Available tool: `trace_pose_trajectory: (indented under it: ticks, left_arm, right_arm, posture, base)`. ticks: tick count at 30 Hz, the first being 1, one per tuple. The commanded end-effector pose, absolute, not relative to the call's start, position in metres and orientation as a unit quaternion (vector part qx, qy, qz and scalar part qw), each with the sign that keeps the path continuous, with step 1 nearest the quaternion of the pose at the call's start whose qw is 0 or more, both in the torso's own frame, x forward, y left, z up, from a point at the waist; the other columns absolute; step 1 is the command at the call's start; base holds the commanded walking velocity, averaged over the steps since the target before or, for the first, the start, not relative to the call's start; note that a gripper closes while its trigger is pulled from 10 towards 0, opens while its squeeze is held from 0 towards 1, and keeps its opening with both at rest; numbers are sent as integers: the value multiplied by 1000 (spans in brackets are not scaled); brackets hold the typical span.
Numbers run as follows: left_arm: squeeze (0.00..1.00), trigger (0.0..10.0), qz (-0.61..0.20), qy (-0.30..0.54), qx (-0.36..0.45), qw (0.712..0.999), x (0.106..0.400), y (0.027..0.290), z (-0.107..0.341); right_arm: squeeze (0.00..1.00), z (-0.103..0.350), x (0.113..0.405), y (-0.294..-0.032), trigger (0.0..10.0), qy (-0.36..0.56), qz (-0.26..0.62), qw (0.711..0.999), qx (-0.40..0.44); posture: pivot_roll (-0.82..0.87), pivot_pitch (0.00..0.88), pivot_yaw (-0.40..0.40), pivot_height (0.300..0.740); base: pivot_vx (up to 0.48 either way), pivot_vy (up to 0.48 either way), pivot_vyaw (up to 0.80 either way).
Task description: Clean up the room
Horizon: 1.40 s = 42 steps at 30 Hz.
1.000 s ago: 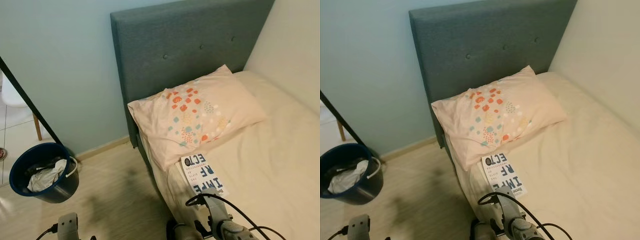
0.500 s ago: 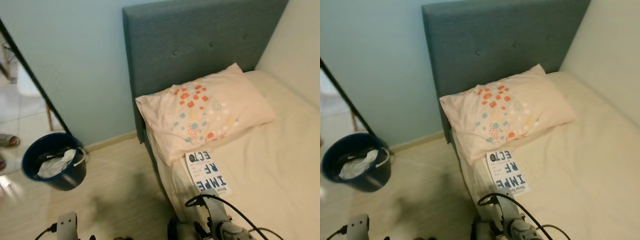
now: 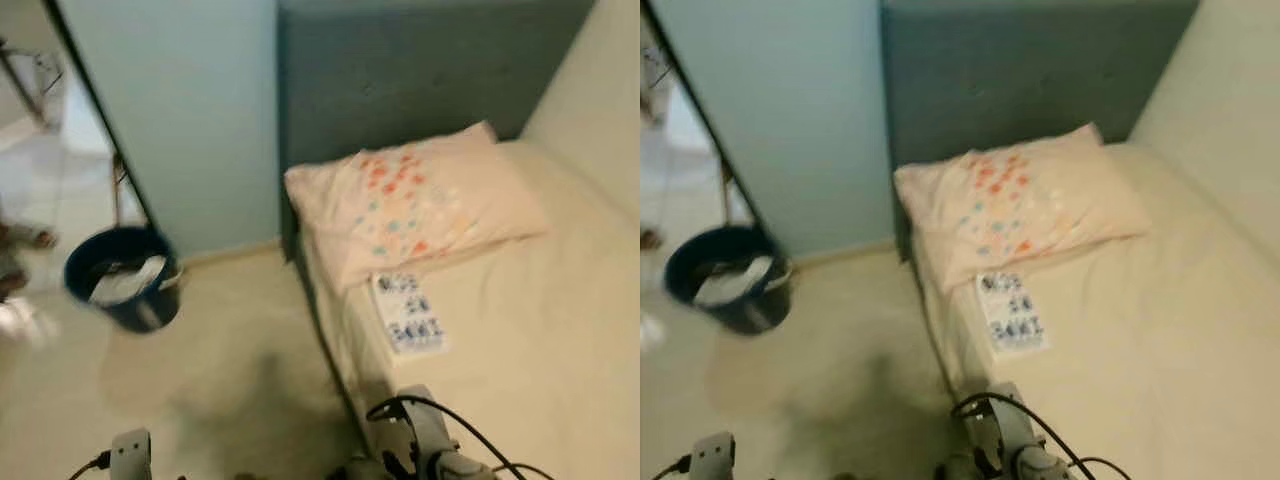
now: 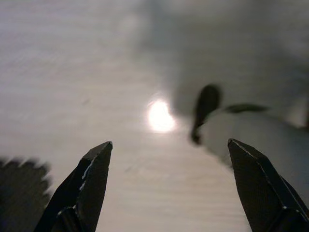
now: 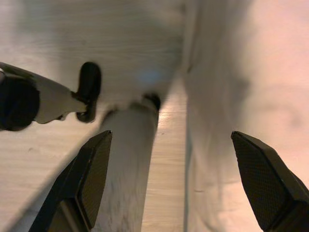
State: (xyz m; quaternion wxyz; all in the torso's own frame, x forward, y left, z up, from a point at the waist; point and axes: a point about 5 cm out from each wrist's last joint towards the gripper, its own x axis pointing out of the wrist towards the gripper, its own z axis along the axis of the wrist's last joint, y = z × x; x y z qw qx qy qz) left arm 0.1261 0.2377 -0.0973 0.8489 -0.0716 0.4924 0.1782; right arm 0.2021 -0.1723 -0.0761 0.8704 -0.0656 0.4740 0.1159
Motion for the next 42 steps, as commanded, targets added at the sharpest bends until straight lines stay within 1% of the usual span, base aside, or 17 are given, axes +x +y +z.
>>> trace_pose_trajectory:
  ticks: [1, 11, 24, 40, 42]
  left_arm:
    - [0, 10000, 170, 504, -72, 844, 121, 233, -100]
    - [0, 10000, 163, 505, -71, 845, 122, 230, -101]
    - [0, 10000, 155, 503, -71, 847, 125, 227, -100]
    - [0, 10000, 150, 502, -80, 848, 127, 221, -101]
    - [0, 10000, 152, 498, -81, 850, 127, 221, -101]
  right_arm:
    - [0, -82, 191, -176, 10000, 492, 110, 861, -64]
    - [0, -82, 190, -178, 10000, 496, 109, 859, -68]
    - [0, -82, 189, -180, 10000, 500, 113, 855, -79]
    - [0, -82, 189, -184, 10000, 503, 108, 853, -86]
    - [0, -82, 188, -185, 10000, 504, 107, 853, -86]
  posture:
    - [-48, 14, 44, 740]
    - [-50, 10, 40, 740]
    - [-53, 0, 32, 740]
    - [-61, 8, 26, 740]
    - [-61, 11, 27, 740]
  base:
    - [-398, 0, 0]
    - [-398, 0, 0]
    - [-387, 0, -800]
    - [-375, 0, -800]
    - [-144, 0, -800]
